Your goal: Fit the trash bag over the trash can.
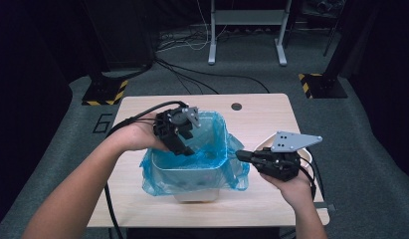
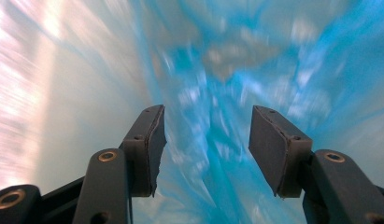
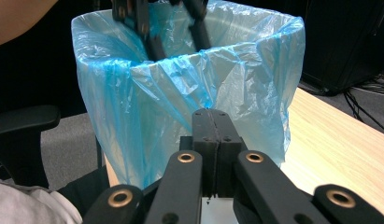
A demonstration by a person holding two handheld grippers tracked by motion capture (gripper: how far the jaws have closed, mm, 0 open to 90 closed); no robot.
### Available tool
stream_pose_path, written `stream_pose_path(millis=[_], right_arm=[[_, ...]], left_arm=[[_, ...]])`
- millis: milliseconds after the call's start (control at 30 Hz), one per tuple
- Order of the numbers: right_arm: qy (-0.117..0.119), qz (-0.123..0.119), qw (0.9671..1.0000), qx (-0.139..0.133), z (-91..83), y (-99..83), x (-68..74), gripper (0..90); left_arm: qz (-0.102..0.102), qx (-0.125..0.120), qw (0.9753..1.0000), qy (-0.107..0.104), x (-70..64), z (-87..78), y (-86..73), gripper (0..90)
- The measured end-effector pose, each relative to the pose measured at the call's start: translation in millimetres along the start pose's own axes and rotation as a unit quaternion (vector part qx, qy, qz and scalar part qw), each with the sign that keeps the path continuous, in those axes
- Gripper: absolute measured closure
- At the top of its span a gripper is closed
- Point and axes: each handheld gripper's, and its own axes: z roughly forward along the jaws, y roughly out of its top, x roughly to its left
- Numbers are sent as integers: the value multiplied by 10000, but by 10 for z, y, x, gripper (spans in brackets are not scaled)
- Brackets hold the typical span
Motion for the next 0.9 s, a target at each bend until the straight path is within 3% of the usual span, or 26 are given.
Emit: stream_pose_path(millis=[100,167,233,433,633,900], right_arm=[[11,8,10000,3,3,-3,-4,900],[22,15,10000,14,6,-4,-2,900],[27,5,10000,17,7,-5,0,900],[36,22,10000,0,-12,-9,-5,900],[50,23,10000,-1,-9,-10,-4,900],[69,17,10000,-7,-15,-12,-5,900]], left_arm=[[-42,-400,9991,167,8,-57,106,441],[-32,-552,9983,162,16,-46,176,441],[13,-549,9984,122,13,13,239,440],[30,-185,9997,-175,32,321,347,442],[73,324,9992,-232,45,652,345,446],[-76,607,9980,-187,115,798,334,438]])
